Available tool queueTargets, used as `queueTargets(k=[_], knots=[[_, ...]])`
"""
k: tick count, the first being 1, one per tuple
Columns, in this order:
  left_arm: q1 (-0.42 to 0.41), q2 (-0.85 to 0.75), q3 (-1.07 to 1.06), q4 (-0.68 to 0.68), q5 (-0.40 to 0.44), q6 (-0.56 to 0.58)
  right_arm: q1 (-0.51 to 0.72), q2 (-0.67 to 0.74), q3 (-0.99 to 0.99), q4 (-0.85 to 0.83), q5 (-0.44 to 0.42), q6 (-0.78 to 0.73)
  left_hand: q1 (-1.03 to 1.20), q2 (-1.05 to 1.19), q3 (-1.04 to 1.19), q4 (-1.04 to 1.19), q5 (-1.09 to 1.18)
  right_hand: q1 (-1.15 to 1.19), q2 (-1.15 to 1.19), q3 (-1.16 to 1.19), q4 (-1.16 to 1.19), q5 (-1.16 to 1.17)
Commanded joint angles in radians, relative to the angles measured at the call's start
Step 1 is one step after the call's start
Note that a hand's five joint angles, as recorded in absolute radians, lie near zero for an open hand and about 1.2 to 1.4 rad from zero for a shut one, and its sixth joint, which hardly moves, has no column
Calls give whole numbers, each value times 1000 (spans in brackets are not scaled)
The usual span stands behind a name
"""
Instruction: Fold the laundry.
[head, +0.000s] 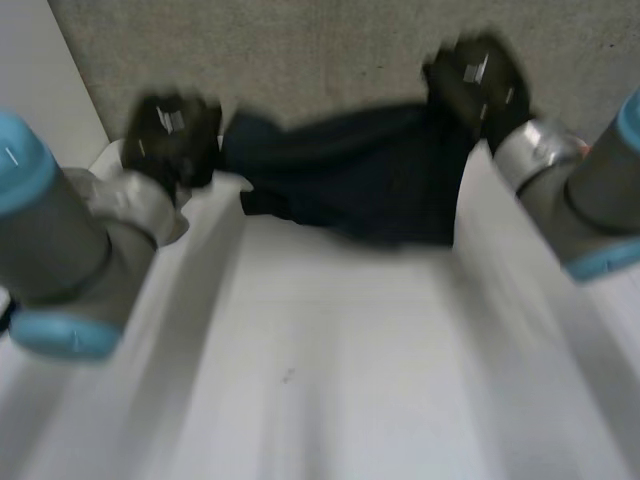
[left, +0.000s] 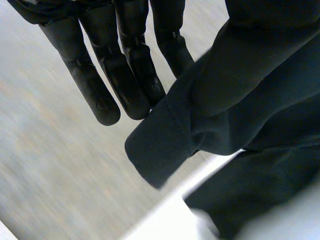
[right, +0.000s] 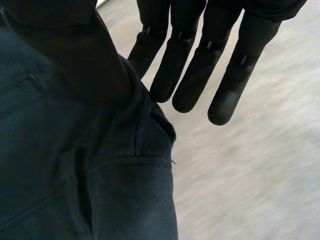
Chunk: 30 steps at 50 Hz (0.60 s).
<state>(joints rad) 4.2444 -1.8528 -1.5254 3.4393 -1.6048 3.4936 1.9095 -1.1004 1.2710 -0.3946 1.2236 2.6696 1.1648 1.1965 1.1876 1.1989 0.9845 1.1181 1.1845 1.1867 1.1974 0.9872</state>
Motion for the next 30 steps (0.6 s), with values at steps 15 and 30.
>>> queueTargets(k=[15,30], knots=[[0,46,-335,-107,68,33,-3,-42,324,479,-27,-79,-664,-695,-686,-698,-658,-294,-361,-363,-374,-338],[104,40,-263,-181,177,39,-126,-340,485,517,-18,55,-681,-713,-704,-715,-675,-694,-760,-763,-773,-738]])
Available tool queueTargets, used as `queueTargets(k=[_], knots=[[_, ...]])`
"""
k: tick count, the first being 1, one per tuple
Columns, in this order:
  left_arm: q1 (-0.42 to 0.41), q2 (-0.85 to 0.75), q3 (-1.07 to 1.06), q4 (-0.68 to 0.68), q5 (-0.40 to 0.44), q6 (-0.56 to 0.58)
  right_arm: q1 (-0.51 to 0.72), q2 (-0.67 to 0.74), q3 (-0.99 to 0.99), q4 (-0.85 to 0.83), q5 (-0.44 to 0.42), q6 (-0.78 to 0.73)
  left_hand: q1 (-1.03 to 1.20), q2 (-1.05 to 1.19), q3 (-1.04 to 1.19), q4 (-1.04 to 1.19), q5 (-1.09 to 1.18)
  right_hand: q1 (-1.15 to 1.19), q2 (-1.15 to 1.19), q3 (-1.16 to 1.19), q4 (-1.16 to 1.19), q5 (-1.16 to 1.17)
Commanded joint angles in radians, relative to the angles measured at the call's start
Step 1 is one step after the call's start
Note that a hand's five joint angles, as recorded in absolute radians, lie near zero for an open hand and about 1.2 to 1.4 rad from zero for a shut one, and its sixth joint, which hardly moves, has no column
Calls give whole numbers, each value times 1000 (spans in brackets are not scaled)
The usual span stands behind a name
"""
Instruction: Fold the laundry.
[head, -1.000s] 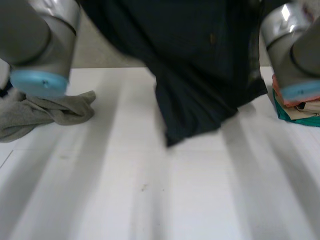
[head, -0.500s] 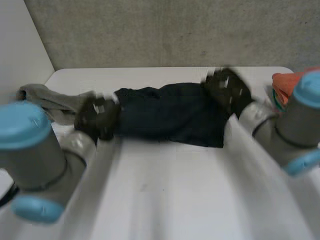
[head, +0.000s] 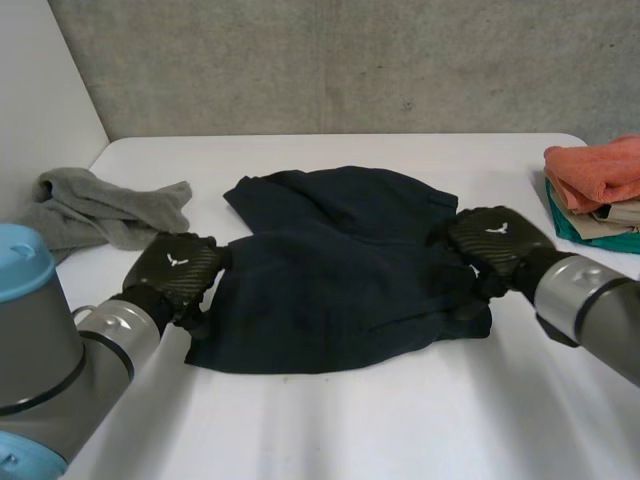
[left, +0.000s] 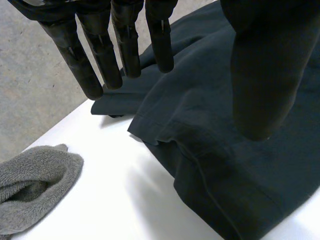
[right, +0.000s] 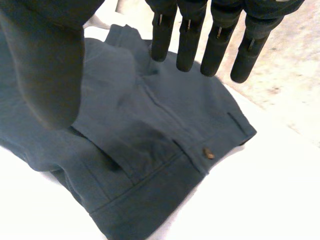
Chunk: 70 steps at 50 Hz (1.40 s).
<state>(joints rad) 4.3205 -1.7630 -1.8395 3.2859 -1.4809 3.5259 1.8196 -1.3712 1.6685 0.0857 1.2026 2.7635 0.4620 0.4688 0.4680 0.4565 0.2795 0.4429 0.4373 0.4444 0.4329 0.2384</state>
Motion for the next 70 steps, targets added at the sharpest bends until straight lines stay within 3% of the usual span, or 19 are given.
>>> queueTargets(k=[1,7,13,19,21,22,33,40,48,57,64,70], knots=[[30,-67,61,-32,62,8,-36,-68,97,35,3,-50,21,15,16,27,30,-16,-10,-17,-6,14],[18,-176,141,-101,106,14,-20,-20,154,-49,5,-131,54,47,48,59,62,22,28,21,32,52],[-2,-225,154,-173,99,42,-3,52,158,-145,18,-133,33,27,27,39,41,93,98,91,103,123],[-15,-222,117,-134,76,91,6,150,142,-239,28,-140,13,6,7,18,21,348,353,346,358,377],[-19,-227,112,-112,65,103,7,164,139,-257,28,-145,77,70,71,82,85,576,582,574,586,606],[-24,-231,105,-91,51,116,7,175,132,-273,28,-146,182,175,176,187,190,950,955,948,960,980],[-59,-279,108,23,-44,192,20,132,149,-247,29,-148,933,926,927,939,941,953,959,952,963,983],[-70,-211,95,32,-68,194,15,74,136,-215,32,-151,934,928,928,940,942,953,959,952,963,983],[-108,75,88,-52,-78,143,7,-57,34,-34,38,-226,934,928,928,940,942,953,959,952,963,983],[-124,454,290,-337,-94,102,-69,-250,-318,300,37,-320,934,928,928,940,942,953,959,952,963,983],[-127,306,433,-551,-104,53,-30,-105,-479,462,25,-349,934,928,928,940,942,953,959,952,963,983],[-124,67,500,-534,-90,42,10,81,-507,476,72,-389,934,928,928,940,942,953,959,952,963,983]])
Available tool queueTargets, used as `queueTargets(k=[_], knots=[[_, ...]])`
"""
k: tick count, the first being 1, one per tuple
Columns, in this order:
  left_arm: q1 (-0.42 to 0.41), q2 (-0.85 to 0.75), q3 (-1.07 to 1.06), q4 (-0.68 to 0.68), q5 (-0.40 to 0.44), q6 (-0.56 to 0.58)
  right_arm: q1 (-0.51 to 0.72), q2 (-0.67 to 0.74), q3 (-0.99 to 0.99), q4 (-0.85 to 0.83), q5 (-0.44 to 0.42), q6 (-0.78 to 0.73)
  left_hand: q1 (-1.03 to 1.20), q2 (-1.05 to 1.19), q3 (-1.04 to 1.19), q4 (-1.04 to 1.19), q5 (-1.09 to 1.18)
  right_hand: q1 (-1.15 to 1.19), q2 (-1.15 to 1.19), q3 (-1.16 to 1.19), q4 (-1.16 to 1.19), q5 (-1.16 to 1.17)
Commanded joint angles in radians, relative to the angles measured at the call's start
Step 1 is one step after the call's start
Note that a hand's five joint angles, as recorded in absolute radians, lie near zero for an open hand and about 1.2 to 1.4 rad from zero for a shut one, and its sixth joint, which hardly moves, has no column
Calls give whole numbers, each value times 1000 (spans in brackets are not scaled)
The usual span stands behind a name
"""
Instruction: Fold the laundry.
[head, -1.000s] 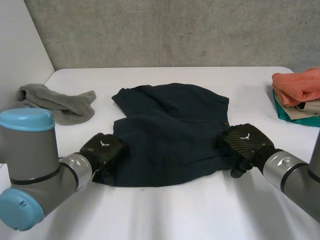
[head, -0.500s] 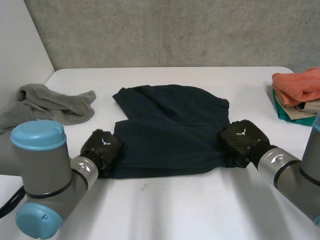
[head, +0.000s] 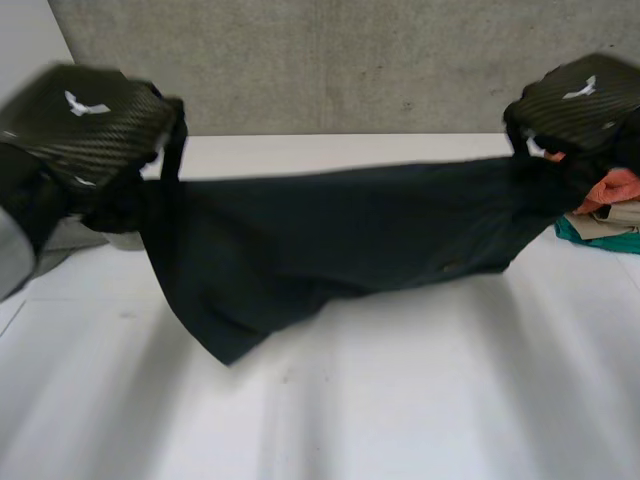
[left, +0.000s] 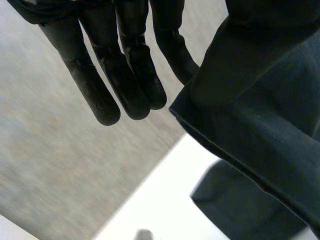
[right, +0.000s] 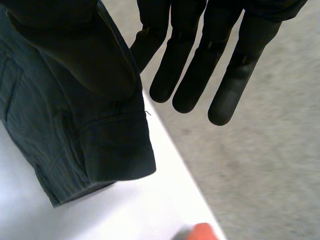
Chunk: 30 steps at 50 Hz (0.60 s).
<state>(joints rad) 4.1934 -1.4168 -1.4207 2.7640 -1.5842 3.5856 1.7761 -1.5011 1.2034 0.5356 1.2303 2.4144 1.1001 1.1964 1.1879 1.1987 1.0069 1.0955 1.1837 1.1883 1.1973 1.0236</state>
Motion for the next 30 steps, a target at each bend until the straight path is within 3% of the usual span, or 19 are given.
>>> queueTargets(k=[1,5,10,13,14,19,24,30], knots=[[4,-316,101,2,13,-16,55,237,-50,18,55,-38,296,200,208,198,215,301,213,208,199,198],[30,-503,247,117,7,-4,91,367,-126,-72,100,0,296,200,208,198,215,301,213,208,199,198],[71,-636,539,280,10,5,125,465,-318,-363,162,98,296,200,208,198,215,301,213,208,199,198],[80,-639,653,365,15,2,129,470,-389,-540,185,152,296,200,208,198,215,301,213,208,199,198],[88,-630,716,440,19,-4,132,467,-415,-671,190,184,296,200,208,198,215,301,213,208,199,198],[106,-571,781,638,7,-36,131,441,-444,-1014,192,242,296,200,208,198,215,301,213,208,199,198],[116,-518,740,652,32,-44,137,444,-489,-1048,173,264,296,200,208,198,215,301,213,208,199,198],[136,-449,544,617,27,-61,137,455,-461,-1014,147,302,296,200,208,198,215,301,213,208,199,198]])
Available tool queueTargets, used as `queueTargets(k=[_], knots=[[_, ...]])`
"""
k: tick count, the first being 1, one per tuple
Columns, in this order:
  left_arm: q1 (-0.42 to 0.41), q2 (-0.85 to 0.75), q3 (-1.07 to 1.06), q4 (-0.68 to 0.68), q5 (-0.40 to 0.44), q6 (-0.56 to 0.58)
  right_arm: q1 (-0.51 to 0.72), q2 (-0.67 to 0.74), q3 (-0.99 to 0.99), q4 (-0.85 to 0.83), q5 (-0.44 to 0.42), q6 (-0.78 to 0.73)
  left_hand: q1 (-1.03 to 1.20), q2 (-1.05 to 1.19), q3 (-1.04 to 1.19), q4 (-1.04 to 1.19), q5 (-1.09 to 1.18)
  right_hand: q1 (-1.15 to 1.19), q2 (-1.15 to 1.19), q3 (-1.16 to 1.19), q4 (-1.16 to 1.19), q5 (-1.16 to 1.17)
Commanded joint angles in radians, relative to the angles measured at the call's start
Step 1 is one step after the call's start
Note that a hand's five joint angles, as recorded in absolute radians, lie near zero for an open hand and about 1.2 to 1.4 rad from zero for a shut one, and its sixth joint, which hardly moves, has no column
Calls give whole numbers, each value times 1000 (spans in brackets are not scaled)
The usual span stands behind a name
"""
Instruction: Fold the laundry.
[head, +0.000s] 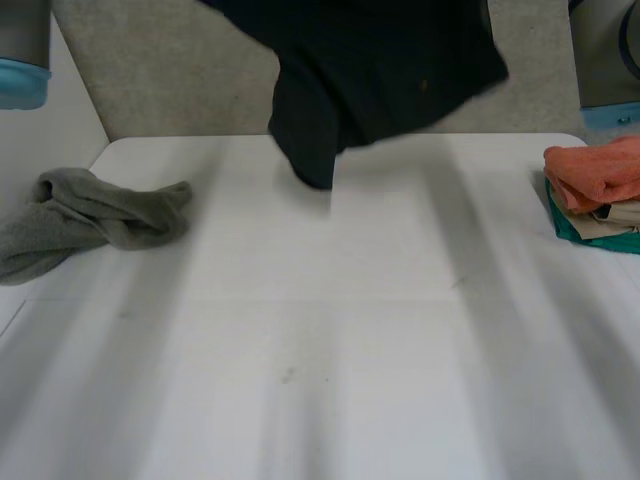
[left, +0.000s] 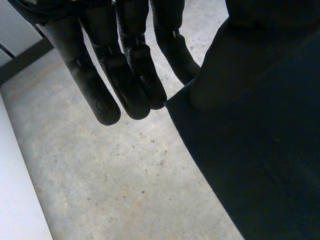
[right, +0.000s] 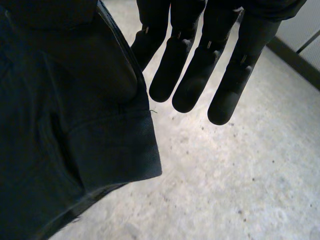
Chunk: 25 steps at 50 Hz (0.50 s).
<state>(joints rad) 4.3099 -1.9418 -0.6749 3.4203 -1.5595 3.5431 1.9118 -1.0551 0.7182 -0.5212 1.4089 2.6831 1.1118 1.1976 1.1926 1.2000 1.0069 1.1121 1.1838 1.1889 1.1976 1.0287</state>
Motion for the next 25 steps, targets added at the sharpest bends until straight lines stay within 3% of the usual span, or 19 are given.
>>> queueTargets(k=[1,8,14,19,25], knots=[[22,84,-237,-36,3,-23,1,12,39,46,-37,35,284,199,204,196,215,284,213,207,199,193],[13,95,-573,34,39,-49,10,35,291,81,-38,2,284,199,204,196,215,284,213,207,199,193],[-28,-20,-819,71,79,-44,13,85,551,101,-33,-119,284,199,204,196,215,284,213,207,199,193],[-41,-80,-929,59,87,-27,10,119,673,122,-33,-198,284,199,204,196,215,284,213,207,199,193],[-44,-2,-1017,-25,85,5,-13,101,745,274,-45,-242,284,199,204,196,215,284,213,207,199,193]])
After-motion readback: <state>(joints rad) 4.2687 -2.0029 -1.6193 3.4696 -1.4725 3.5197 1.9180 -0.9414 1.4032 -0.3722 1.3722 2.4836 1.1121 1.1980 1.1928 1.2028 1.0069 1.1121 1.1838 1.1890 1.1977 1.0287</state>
